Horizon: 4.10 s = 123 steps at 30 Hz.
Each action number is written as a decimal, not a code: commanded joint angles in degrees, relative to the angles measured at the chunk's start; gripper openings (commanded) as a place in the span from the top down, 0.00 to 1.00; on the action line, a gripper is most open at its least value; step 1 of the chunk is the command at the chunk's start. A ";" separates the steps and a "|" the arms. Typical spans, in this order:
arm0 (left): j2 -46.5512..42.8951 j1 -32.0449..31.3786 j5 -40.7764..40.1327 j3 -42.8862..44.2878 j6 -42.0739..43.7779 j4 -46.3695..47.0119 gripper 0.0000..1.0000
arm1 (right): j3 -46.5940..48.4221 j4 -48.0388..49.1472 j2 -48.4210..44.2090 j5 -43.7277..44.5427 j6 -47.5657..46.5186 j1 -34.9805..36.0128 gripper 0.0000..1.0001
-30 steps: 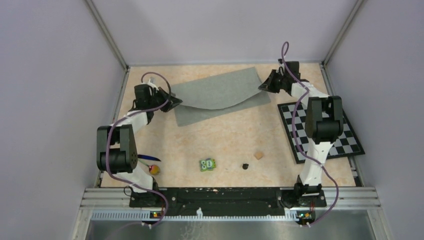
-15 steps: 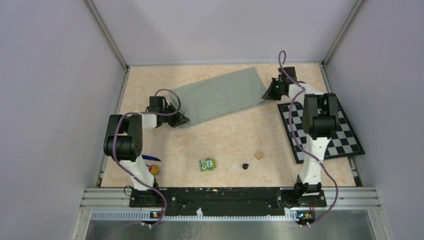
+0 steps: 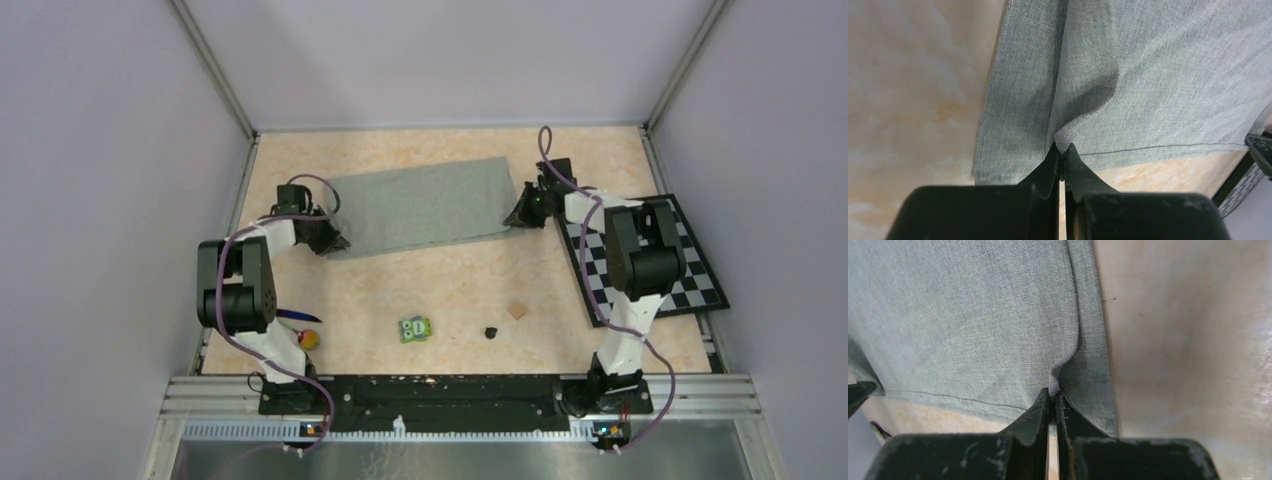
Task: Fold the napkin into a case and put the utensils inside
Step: Fold and flatten the napkin at the center of the board, then place the rectangle-folded napkin at the center of the board.
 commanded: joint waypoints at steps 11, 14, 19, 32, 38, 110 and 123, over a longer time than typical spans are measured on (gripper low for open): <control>-10.07 1.04 -1.99 5.77 7.45 -8.76 1.00 | 7.57 -9.48 -9.16 2.54 -5.65 0.54 1.00; -10.40 1.19 -1.09 5.31 7.60 -9.02 1.00 | 7.26 -10.01 -9.97 2.87 -6.04 0.38 1.00; -11.90 1.29 -1.13 3.13 7.90 -8.72 1.00 | 5.38 -9.66 -11.32 2.75 -5.99 0.24 1.00; -6.43 1.29 1.47 -3.25 4.06 -0.95 1.00 | 3.25 -3.40 -3.50 1.99 -6.30 0.24 1.00; -5.96 1.27 -0.69 -4.17 2.88 0.30 1.00 | 3.70 -3.31 -1.28 2.48 -6.41 0.19 1.00; -28.15 0.42 8.48 -9.54 2.83 0.49 0.06 | -15.86 5.49 -30.09 -4.21 -3.71 2.60 0.42; 4.45 0.60 15.79 5.60 -6.39 35.12 0.02 | 6.30 23.22 2.18 -18.87 5.92 -1.68 0.44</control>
